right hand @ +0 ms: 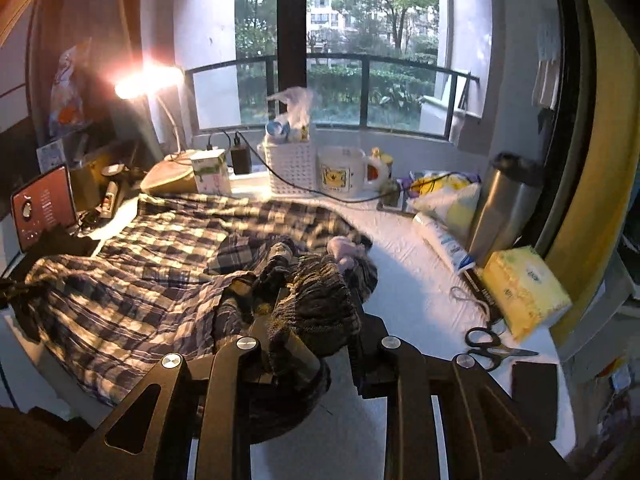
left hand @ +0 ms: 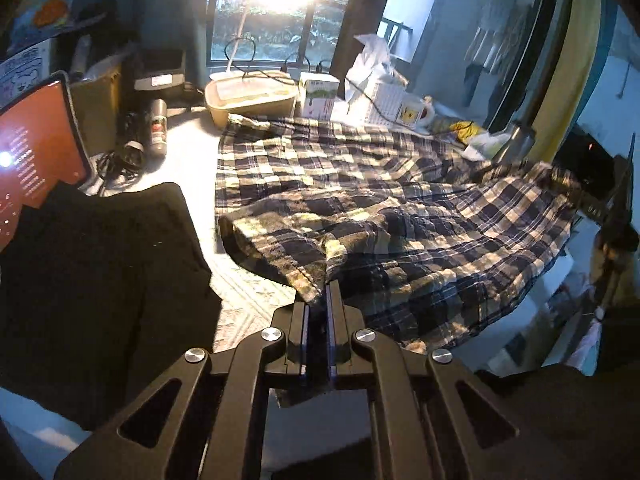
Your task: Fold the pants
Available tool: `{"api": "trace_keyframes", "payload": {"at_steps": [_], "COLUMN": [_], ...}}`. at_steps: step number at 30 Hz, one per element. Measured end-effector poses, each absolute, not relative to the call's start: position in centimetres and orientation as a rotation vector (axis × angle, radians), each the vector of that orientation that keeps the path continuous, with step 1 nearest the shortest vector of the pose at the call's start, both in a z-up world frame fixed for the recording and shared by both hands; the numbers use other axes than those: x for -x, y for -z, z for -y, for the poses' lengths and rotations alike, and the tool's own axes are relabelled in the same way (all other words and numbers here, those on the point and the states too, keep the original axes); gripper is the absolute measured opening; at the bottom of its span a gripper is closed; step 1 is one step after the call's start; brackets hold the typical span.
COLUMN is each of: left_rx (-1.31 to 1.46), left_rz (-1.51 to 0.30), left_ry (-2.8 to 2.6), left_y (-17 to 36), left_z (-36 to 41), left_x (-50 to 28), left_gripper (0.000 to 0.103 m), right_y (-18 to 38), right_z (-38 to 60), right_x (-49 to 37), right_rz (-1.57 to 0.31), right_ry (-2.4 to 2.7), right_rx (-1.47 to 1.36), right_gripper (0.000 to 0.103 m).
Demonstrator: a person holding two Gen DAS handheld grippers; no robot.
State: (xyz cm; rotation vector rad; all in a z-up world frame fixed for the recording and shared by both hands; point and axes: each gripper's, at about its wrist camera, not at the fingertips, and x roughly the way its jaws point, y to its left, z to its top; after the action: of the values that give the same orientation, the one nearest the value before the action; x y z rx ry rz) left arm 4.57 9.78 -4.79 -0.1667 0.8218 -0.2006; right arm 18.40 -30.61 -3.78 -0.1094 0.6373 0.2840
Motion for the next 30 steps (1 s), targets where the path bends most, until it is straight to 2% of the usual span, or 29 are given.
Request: {"api": "trace_keyframes", "payload": {"at_steps": [4,8,11,12,14,16,19,20,21,22,24,30], "left_rx": [0.147,0.094,0.097,0.097,0.094,0.095,0.072,0.06,0.049,0.042,0.038,-0.129], "left_rz": [-0.95,-1.045,-1.031,-1.019,-1.011,-1.011,-0.958,-0.925,-0.897,-0.865,-0.811,-0.844], "left_ry": [0.18,0.191,0.222,0.232,0.23,0.228,0.239,0.269,0.291,0.316,0.361,0.438], "left_y": [8.2,12.3,12.3,12.1,11.7,11.4,10.3,9.7,9.2,8.7,8.2,11.3], "left_z": [-10.0,-8.9,-8.7,-8.8,-9.2,-9.8,-9.3,-8.7,-8.2,-7.5,-5.8,-1.2], "left_x": [-4.3,-3.0,-1.5,-0.9,-0.2,0.2,1.1,1.3,1.6,1.9,2.1,1.0], "left_gripper": [0.006,0.007,0.006,0.007,0.007,0.007,0.008,0.012,0.033,0.063,0.085,0.086], "right_y": [4.6,11.0,14.4,15.0,14.8,14.0,12.2,11.7,11.6,11.4,11.3,11.6], "right_z": [31.1,31.8,32.6,33.0,33.8,34.7,35.6,35.5,35.5,35.3,34.9,35.6], "right_x": [-17.9,-18.9,-18.8,-18.3,-17.3,-16.4,-14.9,-14.4,-14.0,-13.4,-12.7,-11.6], "right_rz": [-0.674,-0.837,-0.916,-0.927,-0.911,-0.876,-0.816,-0.795,-0.781,-0.77,-0.76,-0.75], "right_ry": [-0.259,-0.194,-0.164,-0.153,-0.129,-0.108,-0.093,-0.094,-0.093,-0.088,-0.08,-0.059], "right_rx": [0.106,0.123,0.111,0.109,0.091,0.088,0.113,0.13,0.15,0.175,0.226,0.254], "right_gripper": [0.025,0.026,0.027,0.031,0.052,0.063,0.065,0.066,0.067,0.068,0.068,0.069]}}
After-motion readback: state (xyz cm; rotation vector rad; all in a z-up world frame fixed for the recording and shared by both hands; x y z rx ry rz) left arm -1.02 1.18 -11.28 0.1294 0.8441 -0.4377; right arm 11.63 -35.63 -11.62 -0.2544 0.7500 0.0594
